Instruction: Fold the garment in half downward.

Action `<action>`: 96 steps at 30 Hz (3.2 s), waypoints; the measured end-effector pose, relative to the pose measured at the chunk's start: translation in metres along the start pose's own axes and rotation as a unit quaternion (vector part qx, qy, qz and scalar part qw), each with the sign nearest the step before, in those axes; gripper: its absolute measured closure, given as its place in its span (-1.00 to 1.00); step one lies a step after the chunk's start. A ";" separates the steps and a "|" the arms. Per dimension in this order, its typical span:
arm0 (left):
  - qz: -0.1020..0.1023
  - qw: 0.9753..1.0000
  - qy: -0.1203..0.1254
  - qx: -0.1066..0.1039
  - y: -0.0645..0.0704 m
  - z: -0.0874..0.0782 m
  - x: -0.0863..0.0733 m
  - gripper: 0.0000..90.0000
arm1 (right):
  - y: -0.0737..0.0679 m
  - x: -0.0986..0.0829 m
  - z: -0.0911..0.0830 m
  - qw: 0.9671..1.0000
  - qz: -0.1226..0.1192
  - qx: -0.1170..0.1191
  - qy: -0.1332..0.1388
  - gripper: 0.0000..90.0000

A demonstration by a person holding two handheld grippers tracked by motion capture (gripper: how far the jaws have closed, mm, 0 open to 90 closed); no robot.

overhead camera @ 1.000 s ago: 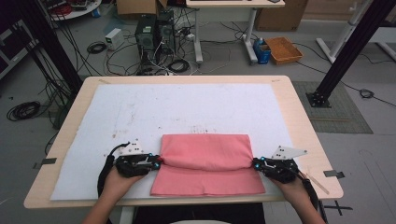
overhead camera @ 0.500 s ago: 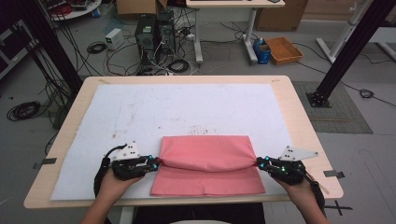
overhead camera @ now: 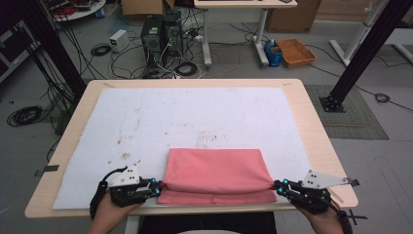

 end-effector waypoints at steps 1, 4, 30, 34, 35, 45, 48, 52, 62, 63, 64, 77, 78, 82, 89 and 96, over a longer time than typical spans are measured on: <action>0.001 1.000 -0.001 -0.002 0.002 0.000 -0.001 0.79 | -0.002 -0.003 -0.001 1.000 0.002 0.000 0.000 0.94; 0.002 1.000 -0.003 -0.003 0.006 -0.001 -0.003 0.79 | -0.005 -0.012 -0.003 1.000 0.008 0.001 -0.004 0.94; -0.038 0.997 0.003 0.074 -0.061 0.032 0.063 -0.23 | 0.067 0.050 0.037 0.999 0.024 -0.036 0.005 -0.16; -0.052 0.994 -0.019 0.090 -0.079 0.055 0.061 -0.24 | 0.092 0.060 0.064 0.998 0.040 -0.042 -0.008 -0.15; -0.053 0.994 -0.026 0.091 -0.081 0.059 0.060 -0.24 | 0.097 0.061 0.071 0.998 0.041 -0.043 -0.012 -0.13; -0.073 0.993 -0.036 0.091 -0.092 0.072 0.055 -0.24 | 0.106 0.053 0.090 0.997 0.067 -0.028 -0.036 -0.06; -0.072 0.993 -0.038 0.090 -0.091 0.071 0.054 -0.24 | 0.107 0.049 0.092 0.997 0.065 -0.027 -0.041 -0.05; -0.081 0.992 -0.045 0.087 -0.092 0.073 0.051 -0.24 | 0.108 0.043 0.097 0.996 0.070 -0.023 -0.051 -0.01; -0.090 0.991 -0.054 0.079 -0.089 0.076 0.037 -0.07 | 0.103 0.038 0.101 0.996 0.058 -0.014 -0.066 0.24; -0.088 0.992 -0.053 0.073 -0.087 0.077 0.037 0.04 | 0.103 0.038 0.100 0.996 0.059 -0.016 -0.067 0.36; -0.084 0.992 -0.053 0.073 -0.085 0.078 0.037 0.15 | 0.103 0.037 0.100 0.996 0.055 -0.013 -0.065 0.48; -0.048 0.994 -0.049 0.081 -0.081 0.077 0.039 0.84 | 0.100 0.039 0.099 0.997 0.030 -0.015 -0.067 0.91; -0.050 0.994 -0.044 0.082 -0.082 0.076 0.040 0.84 | 0.100 0.039 0.099 0.997 0.027 -0.017 -0.066 0.91; -0.055 0.994 -0.033 0.087 -0.087 0.074 0.043 0.84 | 0.101 0.043 0.098 0.997 0.019 -0.027 -0.063 0.92; -0.053 0.993 -0.023 0.102 -0.097 0.076 0.054 0.84 | 0.109 0.055 0.099 0.997 0.013 -0.038 -0.060 0.92; -0.066 0.991 -0.021 0.116 -0.112 0.081 0.056 0.84 | 0.124 0.068 0.108 0.997 0.018 -0.054 -0.057 0.92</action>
Point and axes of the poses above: each handheld gripper's, and its own axes: z roughly forward along the jaws, x roughly out of its top, y roughly to its right, the point moved 8 cm from there along z, roughly forward along the jaws, and after that the axes turned 8 degrees about x, right-handed, at the moved point
